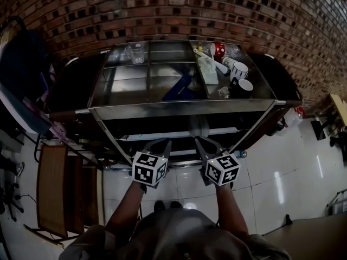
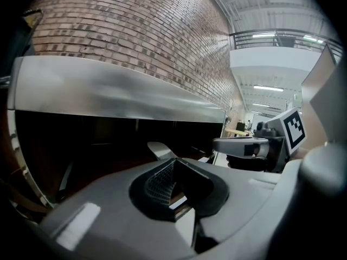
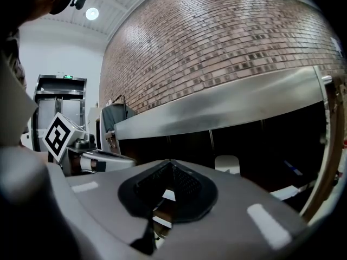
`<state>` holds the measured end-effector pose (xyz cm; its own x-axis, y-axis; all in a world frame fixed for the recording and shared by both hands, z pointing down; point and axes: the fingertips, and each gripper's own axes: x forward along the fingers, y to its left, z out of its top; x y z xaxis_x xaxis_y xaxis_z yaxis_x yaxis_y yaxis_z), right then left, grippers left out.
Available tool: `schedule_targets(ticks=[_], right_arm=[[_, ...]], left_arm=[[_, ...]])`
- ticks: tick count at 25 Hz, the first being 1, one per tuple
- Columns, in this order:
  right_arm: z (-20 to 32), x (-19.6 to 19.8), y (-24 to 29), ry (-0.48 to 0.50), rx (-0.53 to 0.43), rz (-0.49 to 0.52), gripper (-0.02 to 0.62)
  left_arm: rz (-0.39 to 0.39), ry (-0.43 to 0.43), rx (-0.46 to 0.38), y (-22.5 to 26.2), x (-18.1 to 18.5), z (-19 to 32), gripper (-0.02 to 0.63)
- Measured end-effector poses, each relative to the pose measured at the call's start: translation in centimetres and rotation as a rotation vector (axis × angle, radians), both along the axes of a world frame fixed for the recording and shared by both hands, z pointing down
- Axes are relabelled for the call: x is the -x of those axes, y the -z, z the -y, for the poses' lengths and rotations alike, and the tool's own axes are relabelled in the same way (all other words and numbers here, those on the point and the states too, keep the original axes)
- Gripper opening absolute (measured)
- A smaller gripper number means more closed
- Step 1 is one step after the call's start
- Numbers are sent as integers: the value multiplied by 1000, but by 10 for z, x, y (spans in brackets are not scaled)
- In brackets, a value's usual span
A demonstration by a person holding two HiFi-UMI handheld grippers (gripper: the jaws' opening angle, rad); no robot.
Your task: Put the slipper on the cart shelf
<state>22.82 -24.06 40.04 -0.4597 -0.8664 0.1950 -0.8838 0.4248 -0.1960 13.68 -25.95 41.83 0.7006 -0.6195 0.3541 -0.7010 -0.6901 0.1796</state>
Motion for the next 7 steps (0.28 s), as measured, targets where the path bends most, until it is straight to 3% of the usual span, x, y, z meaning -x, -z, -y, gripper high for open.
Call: schedule_targets(ticks=[7], right_arm=[[3,-1,3,3,-8,8,5]], left_arm=[[4,2,-1,-2,-2,2,8]])
